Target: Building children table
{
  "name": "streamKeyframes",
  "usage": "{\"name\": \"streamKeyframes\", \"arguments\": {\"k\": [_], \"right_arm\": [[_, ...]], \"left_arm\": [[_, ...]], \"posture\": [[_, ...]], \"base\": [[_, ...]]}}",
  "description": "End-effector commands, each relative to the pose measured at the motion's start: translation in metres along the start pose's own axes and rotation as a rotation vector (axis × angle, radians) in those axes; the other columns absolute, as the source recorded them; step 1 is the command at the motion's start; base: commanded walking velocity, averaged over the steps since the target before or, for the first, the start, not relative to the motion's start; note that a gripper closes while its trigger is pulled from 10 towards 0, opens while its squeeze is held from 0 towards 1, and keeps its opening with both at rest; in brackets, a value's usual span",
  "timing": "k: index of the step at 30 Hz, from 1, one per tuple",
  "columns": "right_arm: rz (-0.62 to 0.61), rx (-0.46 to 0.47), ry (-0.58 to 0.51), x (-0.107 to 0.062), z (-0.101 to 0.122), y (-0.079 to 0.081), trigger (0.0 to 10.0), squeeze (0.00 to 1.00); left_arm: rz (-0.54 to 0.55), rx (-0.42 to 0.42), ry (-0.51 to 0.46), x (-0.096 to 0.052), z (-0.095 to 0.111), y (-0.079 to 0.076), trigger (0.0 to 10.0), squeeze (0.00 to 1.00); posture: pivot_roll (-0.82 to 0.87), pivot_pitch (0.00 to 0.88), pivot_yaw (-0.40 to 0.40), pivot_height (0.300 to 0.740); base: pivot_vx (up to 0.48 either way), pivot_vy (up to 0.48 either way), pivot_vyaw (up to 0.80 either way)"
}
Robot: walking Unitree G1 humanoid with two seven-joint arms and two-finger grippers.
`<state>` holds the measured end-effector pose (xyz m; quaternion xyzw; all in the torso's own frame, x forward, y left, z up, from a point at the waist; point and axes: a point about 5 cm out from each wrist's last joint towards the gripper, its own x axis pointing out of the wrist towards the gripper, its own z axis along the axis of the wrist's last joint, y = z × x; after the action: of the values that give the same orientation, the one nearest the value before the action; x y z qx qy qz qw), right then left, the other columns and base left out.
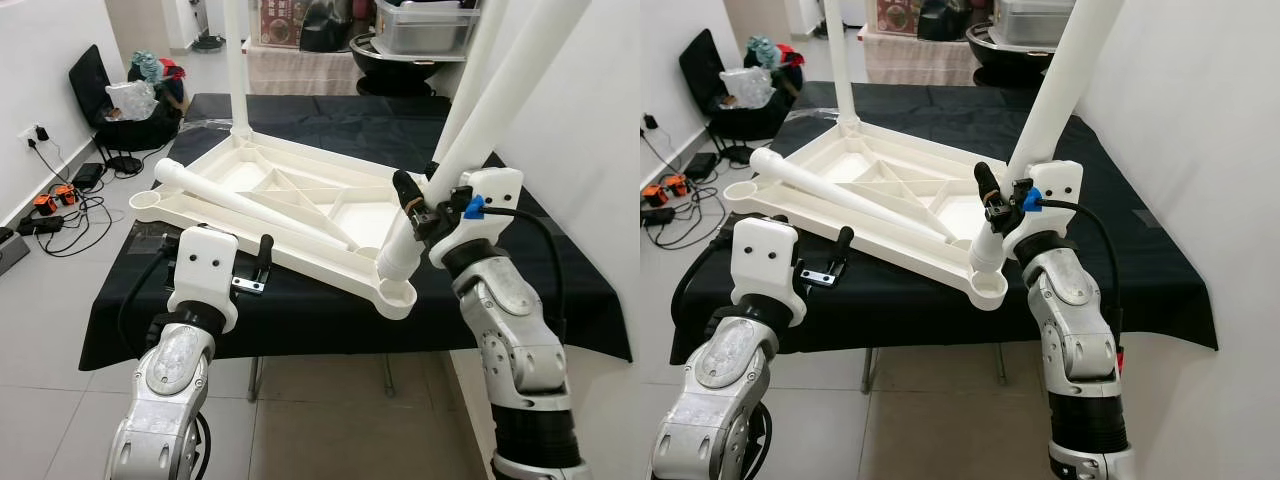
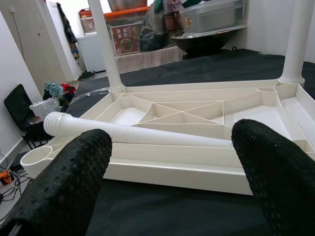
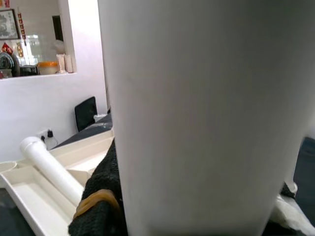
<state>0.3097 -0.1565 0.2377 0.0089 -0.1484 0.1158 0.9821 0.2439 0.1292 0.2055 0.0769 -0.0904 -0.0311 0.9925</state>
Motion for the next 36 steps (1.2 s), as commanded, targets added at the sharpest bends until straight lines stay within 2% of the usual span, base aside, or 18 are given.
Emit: {"name": "streamKeyframes", "arguments": {"k": [1, 23, 33, 36], "right_arm": [[-0.024, -0.008, -0.038, 0.002, 0.011, -0.006, 10.0, 0.0], [-0.051, -0.018, -0.045, 0.001, 0.014, -0.015, 10.0, 0.0], [-0.05, -0.007, -0.058, 0.003, 0.017, -0.016, 10.0, 0.0], [-0.034, 0.001, -0.068, 0.006, 0.021, -0.022, 10.0, 0.0]], "left_arm": [[-0.011, 0.009, 0.002, 0.0, 0.001, 0.0, 10.0, 0.0], [-0.017, 0.01, 0.01, 0.0, 0.0, -0.002, 10.0, 0.0], [-0.008, -0.004, 0.035, -0.001, -0.003, 0.0, 10.0, 0.0], [-0.008, -0.003, 0.04, -0.002, -0.003, 0.0, 10.0, 0.0]], "posture": [[0.02, 0.0, -0.058, 0.74], [0.02, 0.0, -0.053, 0.74], [0.03, 0.006, -0.056, 0.74], [0.02, 0.009, -0.055, 0.74]], "base": [[0.27, 0.0, 0.0], [0.355, 0.0, 0.0], [0.0, 0.0, 0.0], [0.0, 0.0, 0.0]]}}
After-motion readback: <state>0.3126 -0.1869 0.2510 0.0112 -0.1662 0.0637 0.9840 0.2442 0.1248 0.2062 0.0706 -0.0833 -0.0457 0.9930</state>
